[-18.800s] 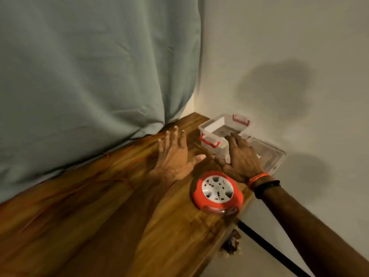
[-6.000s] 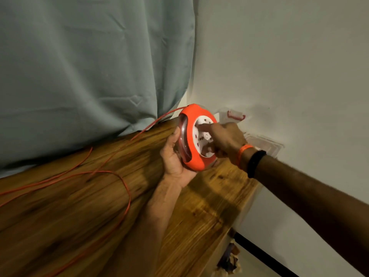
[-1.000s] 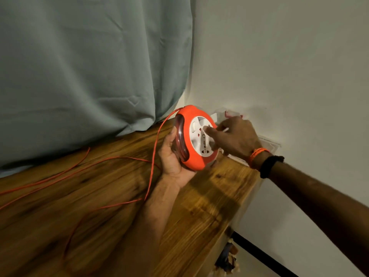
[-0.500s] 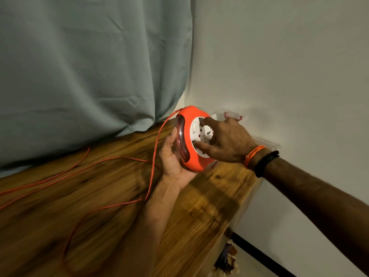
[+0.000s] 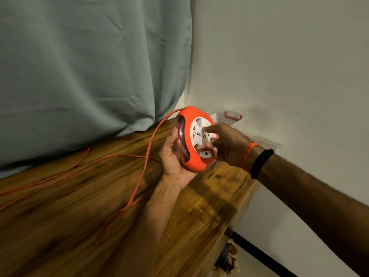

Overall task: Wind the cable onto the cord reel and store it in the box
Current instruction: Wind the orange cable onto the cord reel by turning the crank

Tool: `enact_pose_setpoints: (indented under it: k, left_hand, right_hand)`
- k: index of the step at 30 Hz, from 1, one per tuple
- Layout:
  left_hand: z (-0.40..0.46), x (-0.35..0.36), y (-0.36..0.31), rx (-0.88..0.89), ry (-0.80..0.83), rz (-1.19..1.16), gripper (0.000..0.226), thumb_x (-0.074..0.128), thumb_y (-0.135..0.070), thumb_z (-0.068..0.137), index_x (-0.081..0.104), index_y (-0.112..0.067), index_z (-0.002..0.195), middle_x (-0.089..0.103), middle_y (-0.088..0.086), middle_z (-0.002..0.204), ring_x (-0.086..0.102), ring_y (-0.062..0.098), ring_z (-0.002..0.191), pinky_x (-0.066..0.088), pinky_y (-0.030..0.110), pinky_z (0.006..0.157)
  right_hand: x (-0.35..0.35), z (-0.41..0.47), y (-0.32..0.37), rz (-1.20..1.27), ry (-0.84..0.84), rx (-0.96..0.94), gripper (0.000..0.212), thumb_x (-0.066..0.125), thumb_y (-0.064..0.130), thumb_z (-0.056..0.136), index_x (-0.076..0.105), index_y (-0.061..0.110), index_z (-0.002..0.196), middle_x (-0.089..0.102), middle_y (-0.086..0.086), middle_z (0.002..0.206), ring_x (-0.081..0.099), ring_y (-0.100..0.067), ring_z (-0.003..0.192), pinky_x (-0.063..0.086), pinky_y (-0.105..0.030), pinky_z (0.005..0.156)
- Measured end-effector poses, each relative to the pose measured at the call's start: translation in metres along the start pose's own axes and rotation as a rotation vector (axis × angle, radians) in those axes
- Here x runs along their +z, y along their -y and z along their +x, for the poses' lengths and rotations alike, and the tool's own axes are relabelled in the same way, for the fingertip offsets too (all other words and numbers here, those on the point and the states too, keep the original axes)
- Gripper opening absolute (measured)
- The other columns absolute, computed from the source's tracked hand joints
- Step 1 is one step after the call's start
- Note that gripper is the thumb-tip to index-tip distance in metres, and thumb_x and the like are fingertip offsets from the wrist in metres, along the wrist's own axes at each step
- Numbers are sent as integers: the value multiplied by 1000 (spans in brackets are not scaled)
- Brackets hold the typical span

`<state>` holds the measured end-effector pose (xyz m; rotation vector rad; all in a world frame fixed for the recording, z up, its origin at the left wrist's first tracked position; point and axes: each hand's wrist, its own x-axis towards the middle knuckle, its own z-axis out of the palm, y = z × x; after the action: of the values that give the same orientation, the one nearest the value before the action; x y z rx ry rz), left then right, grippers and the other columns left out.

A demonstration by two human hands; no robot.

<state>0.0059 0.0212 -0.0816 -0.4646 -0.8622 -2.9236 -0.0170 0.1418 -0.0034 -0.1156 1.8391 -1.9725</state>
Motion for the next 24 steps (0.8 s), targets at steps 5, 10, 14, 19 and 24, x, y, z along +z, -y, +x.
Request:
enact_pose_setpoints:
  k: [5,10,14,19,24]
  left_hand:
    - [4,-8,0,20,-43,64,86,64,-52,77,45,-12,151,44,21,154,40,41,143,29,60,117]
    - [4,-14,-1,22,-17,73,85,77,-51,69,56,-15,143,56,18,145,53,39,132,35,59,113]
    - [4,-14,0,10,27,64,87,72,-51,76,47,-13,149,46,20,153,41,41,142,26,61,118]
    - [5,-15,0,3,39,41,94,78,-48,71,45,-11,150,43,22,154,39,43,143,22,64,119]
    - [2,-9,0,20,42,40,93,78,-48,68,48,-11,148,46,22,153,43,41,140,29,60,118]
  right_hand:
    - [-14,-4,4,-532,-179,-250,35,62,34,90,68,-1,85,77,-9,69,59,-7,34,37,-15,33]
    - [-18,-4,0,-1053,-303,-713,37,67,51,82,70,20,103,78,-3,84,74,-16,66,60,-30,71]
    - [-20,-3,-1,-1273,-229,-926,52,70,52,78,62,26,122,77,-2,90,73,-22,87,56,-38,82]
    - [-22,4,-1,-1409,-152,-1049,61,66,56,81,55,26,133,78,-4,83,73,-28,87,57,-40,79]
    - [-17,10,-2,-1290,-153,-965,61,74,49,74,62,24,128,78,-2,92,73,-23,83,57,-36,81]
